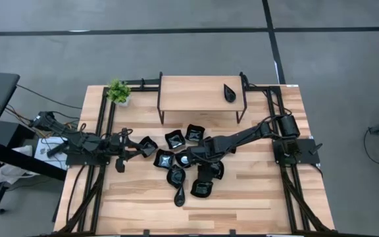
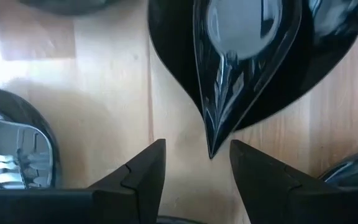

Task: Pick & Place Mini shaped plates
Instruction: Stack the black drop shaped plate on top of the black drop shaped plate on the shelf

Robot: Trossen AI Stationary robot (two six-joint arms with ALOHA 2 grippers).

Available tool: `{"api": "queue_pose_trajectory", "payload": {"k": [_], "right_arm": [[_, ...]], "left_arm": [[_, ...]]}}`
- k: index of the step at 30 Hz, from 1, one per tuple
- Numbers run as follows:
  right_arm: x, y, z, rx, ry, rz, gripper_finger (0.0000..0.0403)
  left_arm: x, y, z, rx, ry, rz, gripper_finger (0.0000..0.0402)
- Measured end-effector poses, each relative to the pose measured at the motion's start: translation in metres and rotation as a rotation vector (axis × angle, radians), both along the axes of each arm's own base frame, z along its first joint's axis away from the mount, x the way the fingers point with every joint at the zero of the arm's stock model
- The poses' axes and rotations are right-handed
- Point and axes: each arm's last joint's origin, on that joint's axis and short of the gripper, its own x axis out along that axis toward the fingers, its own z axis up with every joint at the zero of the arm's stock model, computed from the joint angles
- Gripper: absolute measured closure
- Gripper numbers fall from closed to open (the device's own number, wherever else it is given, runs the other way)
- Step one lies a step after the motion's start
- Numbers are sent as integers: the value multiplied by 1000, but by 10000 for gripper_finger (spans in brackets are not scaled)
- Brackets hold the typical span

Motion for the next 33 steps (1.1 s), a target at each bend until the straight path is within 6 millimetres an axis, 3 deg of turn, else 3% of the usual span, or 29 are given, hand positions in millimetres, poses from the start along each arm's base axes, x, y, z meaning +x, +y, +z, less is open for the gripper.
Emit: {"api": "queue_pose_trajectory", "payload": {"k": [13,33], "right_arm": [[4,1,12,-9,9,21,255],[7,-4,20,-13,13,17,358]], "left_arm": [[2,-1,-4,11,38,3,289],[2,-1,-4,11,38,3,289]]}}
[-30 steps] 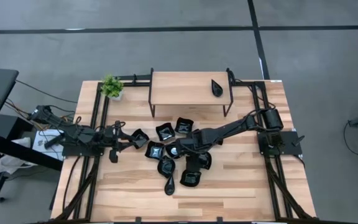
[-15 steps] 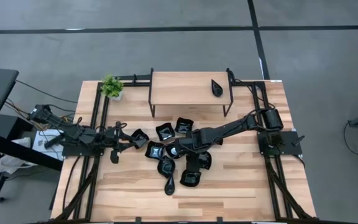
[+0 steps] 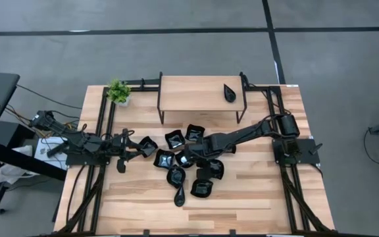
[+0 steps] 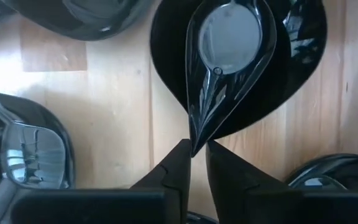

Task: Pick & Place Mini shaped plates
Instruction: Stack the black drop shaped plate on top of the black drop shaped plate on the shelf

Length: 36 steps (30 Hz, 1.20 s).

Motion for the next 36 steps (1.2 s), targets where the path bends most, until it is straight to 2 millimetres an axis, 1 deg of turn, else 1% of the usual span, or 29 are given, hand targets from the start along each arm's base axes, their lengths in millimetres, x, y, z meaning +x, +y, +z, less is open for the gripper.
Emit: {"api": "queue_pose_trajectory", "payload": {"k": [5,9,23,26,31,36], "right_arm": [[3,0,8,0,-3,1,381],[2,0,8,-1,0,1,399],[0,0,8,-4,23,3,400],[0,4,8,-14,20,43,390],[-2,15,8,-41,11,137,351],[-2,25,8,-162,-16,234,322]], "left_arm": [[0,0,0,0,0,0,289],[0,0,0,0,0,0,289],[0,0,0,0,-1,0,289],[0,0,0,0,-1,0,289],[0,0,0,0,-1,0,289],[0,0,0,-1,-1,0,289]]}}
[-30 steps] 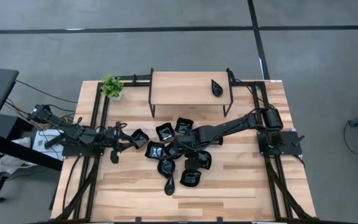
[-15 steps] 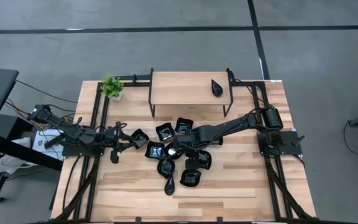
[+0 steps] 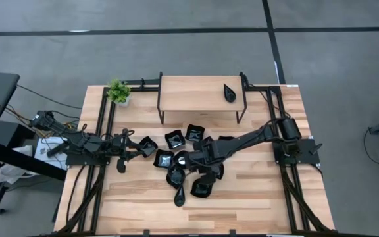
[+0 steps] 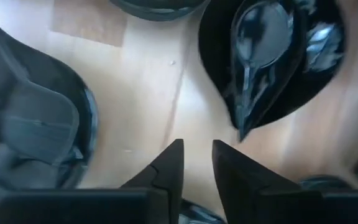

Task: Pick & Place Mini shaped plates
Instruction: Stack the black drop shaped plate on top of the black drop shaped plate on the shelf

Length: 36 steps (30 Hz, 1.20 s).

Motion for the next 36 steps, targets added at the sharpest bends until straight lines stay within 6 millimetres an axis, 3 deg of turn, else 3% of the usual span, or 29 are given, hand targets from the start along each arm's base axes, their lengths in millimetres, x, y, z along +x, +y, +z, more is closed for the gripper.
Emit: {"api": "queue_pose_trajectory", "payload": {"k": [6,20,27,36], "right_arm": [[-1,9,1,-130,-27,101,321],[3,12,-3,-171,-50,198,326],[-12,18,-1,-334,34,128,326],[-23,30,7,-500,2,41,326]], "left_arm": [[0,0,0,0,-1,0,289],[0,0,0,-1,-2,0,289],[0,0,0,3,-2,-1,289],[0,0,0,10,-4,-3,289]]}}
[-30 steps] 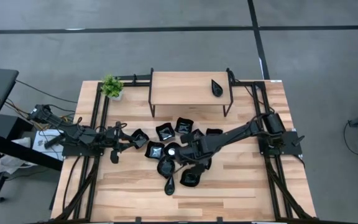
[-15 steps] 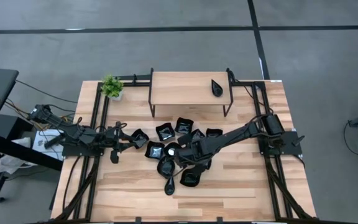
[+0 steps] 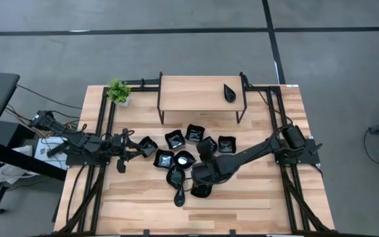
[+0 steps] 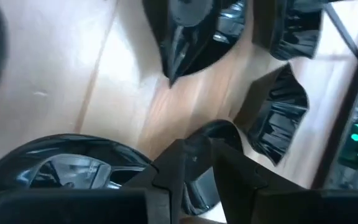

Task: Pick & Place Mini shaped plates
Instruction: Stack the black drop shaped plate on top of the black drop shaped plate on the shelf

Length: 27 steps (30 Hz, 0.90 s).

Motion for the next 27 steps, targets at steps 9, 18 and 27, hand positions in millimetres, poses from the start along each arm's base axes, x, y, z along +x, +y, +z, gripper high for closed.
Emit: {"api": "queue_pose_trajectory", "payload": {"k": [9,18,27], "right_arm": [[-29,13,16,-104,-235,6,326],[-60,5,-8,29,-479,140,326],[-70,7,-63,-139,-353,325,326]], "left_arm": [[0,0,0,0,-4,-1,289],[0,0,1,-5,-14,-1,289],[0,0,2,-9,-21,-1,289]]}}
